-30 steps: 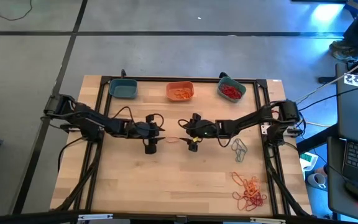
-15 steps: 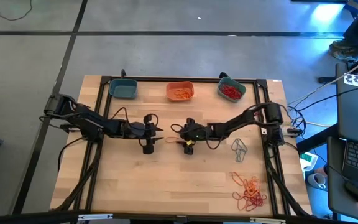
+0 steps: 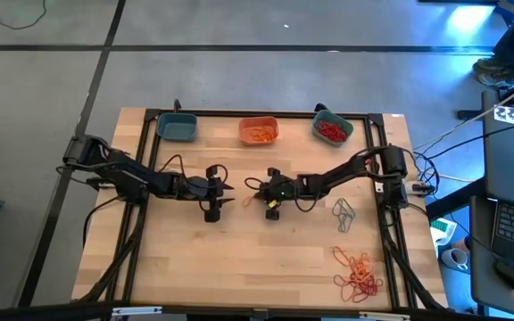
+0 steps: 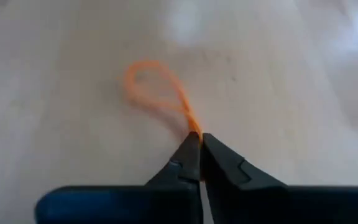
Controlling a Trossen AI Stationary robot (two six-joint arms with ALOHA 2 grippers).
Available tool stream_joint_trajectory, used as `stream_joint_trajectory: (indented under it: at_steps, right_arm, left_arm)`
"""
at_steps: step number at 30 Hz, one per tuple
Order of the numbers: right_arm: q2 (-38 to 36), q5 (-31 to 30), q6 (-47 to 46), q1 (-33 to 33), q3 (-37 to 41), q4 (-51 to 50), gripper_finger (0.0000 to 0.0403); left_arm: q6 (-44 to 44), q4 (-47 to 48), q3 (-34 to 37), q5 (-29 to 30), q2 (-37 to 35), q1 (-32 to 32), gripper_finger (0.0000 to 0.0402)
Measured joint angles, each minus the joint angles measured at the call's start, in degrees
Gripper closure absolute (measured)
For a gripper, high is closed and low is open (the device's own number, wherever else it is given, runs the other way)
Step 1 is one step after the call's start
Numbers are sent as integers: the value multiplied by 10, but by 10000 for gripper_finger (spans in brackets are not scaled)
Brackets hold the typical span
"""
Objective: Sort rubber bands into baskets
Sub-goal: Put the orange rubber band into the orange bin
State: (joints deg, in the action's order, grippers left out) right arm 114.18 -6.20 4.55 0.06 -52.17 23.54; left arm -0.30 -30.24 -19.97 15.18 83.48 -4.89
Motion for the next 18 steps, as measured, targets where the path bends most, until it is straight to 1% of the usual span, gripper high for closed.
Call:
stream_joint_trajectory:
  at_steps: [3, 8, 11, 14, 16, 18]
  right_arm:
    - [-20, -59, 10, -2, 2, -20, 378]
    - [-71, -192, 53, -3, 2, -37, 396]
    - [-90, -262, 96, -13, 2, -24, 395]
    - [-97, -292, 138, -42, 1, 12, 387]
    - [-96, -291, 139, -67, 1, 26, 385]
    - [-96, -274, 138, -94, 1, 35, 387]
  left_arm:
    - [0, 0, 0, 0, 0, 0, 232]
    - [-11, 11, 0, 0, 0, 0, 232]
    - [-13, 14, 0, 0, 0, 0, 232]
    - [-13, 13, 0, 0, 0, 0, 232]
    - [-13, 12, 0, 0, 0, 0, 232]
    - [-13, 12, 0, 0, 0, 0, 232]
